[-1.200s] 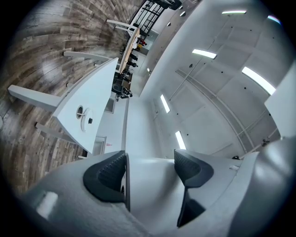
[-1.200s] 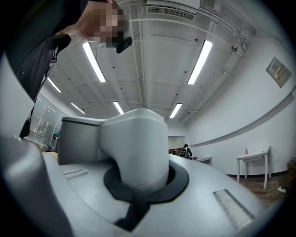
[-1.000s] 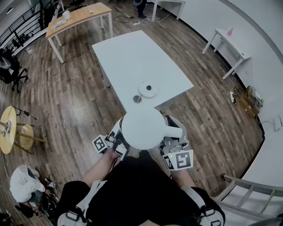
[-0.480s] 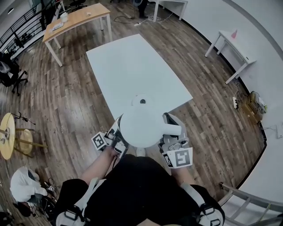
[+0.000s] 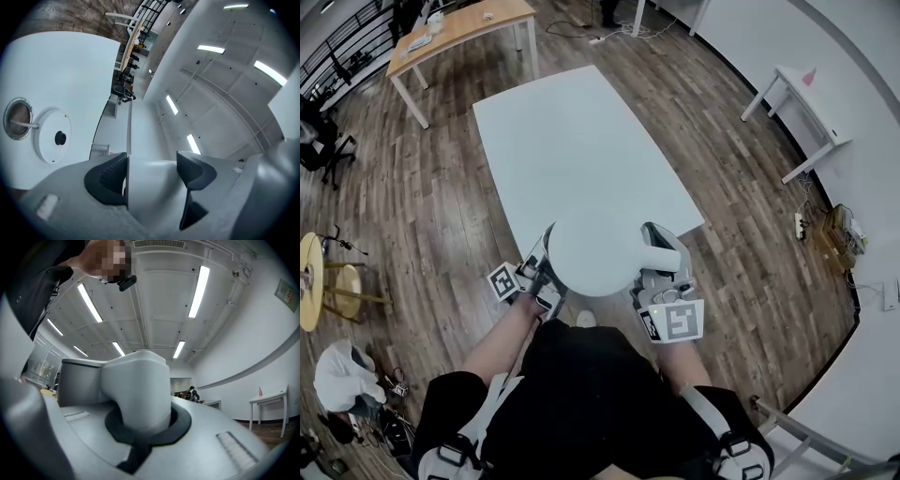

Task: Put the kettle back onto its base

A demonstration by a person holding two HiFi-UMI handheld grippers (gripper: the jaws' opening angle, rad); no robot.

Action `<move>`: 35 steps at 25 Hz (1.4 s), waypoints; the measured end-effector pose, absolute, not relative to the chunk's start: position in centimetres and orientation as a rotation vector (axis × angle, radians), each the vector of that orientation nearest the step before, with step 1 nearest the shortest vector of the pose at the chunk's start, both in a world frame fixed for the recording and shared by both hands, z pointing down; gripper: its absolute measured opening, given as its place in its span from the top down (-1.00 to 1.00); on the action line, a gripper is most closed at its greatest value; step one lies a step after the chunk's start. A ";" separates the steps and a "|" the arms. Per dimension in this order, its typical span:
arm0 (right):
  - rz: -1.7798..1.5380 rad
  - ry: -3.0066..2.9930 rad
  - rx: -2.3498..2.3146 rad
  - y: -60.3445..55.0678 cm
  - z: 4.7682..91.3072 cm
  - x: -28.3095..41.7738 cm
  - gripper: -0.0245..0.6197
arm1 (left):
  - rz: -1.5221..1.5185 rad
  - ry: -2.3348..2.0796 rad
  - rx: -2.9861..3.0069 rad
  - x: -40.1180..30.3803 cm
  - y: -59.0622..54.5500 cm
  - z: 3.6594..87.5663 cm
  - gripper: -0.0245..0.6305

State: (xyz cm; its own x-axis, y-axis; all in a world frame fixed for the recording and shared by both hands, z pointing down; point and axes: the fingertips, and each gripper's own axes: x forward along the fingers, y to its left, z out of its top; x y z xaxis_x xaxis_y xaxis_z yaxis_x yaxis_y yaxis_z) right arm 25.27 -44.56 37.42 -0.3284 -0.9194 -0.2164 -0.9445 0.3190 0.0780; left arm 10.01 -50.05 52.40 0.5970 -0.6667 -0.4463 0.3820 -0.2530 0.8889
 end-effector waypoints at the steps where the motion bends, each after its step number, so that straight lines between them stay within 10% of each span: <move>1: 0.280 2.434 -1.743 -45.2 37.6 25.8 0.91 | -1.004 -0.255 1.533 10.4 -50.7 52.5 -0.10; 28: 0.153 2.476 -1.905 -56.2 47.1 28.2 0.91 | -0.540 -0.778 1.949 9.8 -59.8 55.6 -0.08; 31: 0.169 2.503 -1.888 -56.8 47.9 27.7 0.91 | -0.580 -0.757 1.976 9.7 -60.5 54.7 0.13; 35: 0.180 2.550 -1.868 -57.1 48.8 26.9 0.91 | -0.645 -0.723 1.900 10.4 -60.7 55.0 0.93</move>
State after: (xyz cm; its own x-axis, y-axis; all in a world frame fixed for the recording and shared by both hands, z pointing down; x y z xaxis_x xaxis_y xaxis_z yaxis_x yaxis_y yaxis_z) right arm 26.91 -57.06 48.82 -0.3036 -0.9516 -0.0479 -0.9489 0.2974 0.1059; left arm 10.43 -60.67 54.95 0.6837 -0.7189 -0.1257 -0.2073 -0.3564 0.9110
